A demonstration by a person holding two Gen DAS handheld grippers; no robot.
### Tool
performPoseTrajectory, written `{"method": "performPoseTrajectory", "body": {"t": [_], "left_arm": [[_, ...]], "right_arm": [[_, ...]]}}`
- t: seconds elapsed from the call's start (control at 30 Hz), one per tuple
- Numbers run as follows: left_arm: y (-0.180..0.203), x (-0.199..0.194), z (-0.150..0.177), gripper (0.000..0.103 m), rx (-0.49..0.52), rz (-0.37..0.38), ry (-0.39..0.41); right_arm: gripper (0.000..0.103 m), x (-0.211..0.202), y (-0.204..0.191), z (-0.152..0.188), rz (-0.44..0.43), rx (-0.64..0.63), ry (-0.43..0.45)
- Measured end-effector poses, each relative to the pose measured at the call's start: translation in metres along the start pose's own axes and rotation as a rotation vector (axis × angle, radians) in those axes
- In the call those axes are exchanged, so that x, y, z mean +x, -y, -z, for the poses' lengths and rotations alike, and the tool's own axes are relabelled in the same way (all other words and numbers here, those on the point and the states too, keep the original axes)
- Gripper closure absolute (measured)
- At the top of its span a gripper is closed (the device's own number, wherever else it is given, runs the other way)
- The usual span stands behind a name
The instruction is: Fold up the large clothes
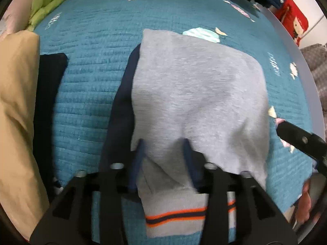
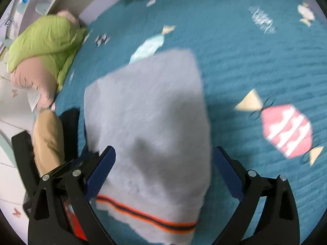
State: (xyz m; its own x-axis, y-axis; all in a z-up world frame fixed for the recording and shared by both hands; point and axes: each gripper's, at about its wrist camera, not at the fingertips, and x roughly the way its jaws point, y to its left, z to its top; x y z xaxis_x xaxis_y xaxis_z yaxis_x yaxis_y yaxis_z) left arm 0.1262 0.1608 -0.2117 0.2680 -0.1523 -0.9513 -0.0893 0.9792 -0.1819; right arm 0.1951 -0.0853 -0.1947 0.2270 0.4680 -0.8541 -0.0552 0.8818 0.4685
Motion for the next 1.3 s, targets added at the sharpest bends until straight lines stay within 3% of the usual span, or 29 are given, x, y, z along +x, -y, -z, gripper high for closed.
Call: {"method": "performPoseTrajectory", "body": {"t": [0.03, 0.1, 0.43, 0.53, 0.57, 0.6, 0.7, 0.73, 0.77, 0.83, 0.87, 1.0, 1.13, 1.17, 1.23, 1.3], "left_arm": [[-0.001, -0.004, -0.001, 0.017, -0.014, -0.008, 0.015], [-0.003, -0.011, -0.002, 0.015, -0.007, -0.039, 0.062], [-0.032, 0.009, -0.014, 0.015, -0.019, -0.004, -0.013], [-0.046, 0.028, -0.015, 0.015, -0.052, 0.137, -0.047], [-0.05, 0.035, -0.015, 0.015, -0.057, 0.2, -0.062], [-0.06, 0.046, -0.016, 0.015, -0.079, 0.312, -0.087], [-0.085, 0.051, -0.017, 0.014, -0.158, 0.509, -0.096], [-0.089, 0.053, -0.017, 0.014, -0.164, 0.621, -0.115], [-0.09, 0.056, -0.017, 0.014, -0.164, 0.663, -0.133], [-0.088, 0.063, -0.017, 0.016, -0.147, 0.675, -0.174], [-0.086, 0.062, -0.017, 0.016, -0.129, 0.674, -0.179], [-0.078, 0.068, -0.022, 0.016, -0.092, 0.676, -0.218], [-0.074, 0.076, -0.026, 0.041, -0.163, 0.596, -0.202], [-0.072, 0.071, -0.025, 0.052, -0.166, 0.583, -0.178], [-0.067, 0.062, -0.019, 0.055, -0.162, 0.558, -0.141], [-0.059, 0.052, -0.015, 0.056, -0.138, 0.508, -0.107]], "right_arm": [[0.01, 0.0, 0.002, -0.002, 0.005, 0.003, -0.006], [0.01, -0.001, 0.011, -0.005, -0.006, 0.017, 0.004], [0.01, 0.028, 0.016, -0.008, -0.144, -0.095, -0.024], [0.009, 0.045, 0.023, -0.007, -0.213, -0.086, -0.022], [0.009, 0.054, 0.029, -0.008, -0.273, -0.067, -0.03], [0.009, 0.059, 0.032, -0.009, -0.304, -0.049, -0.026], [0.008, 0.059, 0.045, -0.012, -0.445, 0.049, -0.003], [0.008, 0.059, 0.047, -0.014, -0.481, 0.062, -0.015], [0.008, 0.059, 0.049, -0.015, -0.526, 0.07, -0.033], [0.009, 0.054, 0.05, -0.015, -0.674, 0.088, -0.086], [0.009, 0.051, 0.048, -0.013, -0.709, 0.067, -0.107], [0.009, 0.071, 0.041, -0.01, -0.611, 0.031, -0.168], [0.014, 0.075, 0.009, -0.007, -0.44, -0.067, -0.116], [0.02, 0.072, 0.006, -0.008, -0.398, -0.064, -0.097], [0.055, 0.068, 0.014, -0.01, -0.378, -0.008, -0.092], [0.065, 0.059, 0.016, -0.007, -0.398, -0.004, -0.077]]}}
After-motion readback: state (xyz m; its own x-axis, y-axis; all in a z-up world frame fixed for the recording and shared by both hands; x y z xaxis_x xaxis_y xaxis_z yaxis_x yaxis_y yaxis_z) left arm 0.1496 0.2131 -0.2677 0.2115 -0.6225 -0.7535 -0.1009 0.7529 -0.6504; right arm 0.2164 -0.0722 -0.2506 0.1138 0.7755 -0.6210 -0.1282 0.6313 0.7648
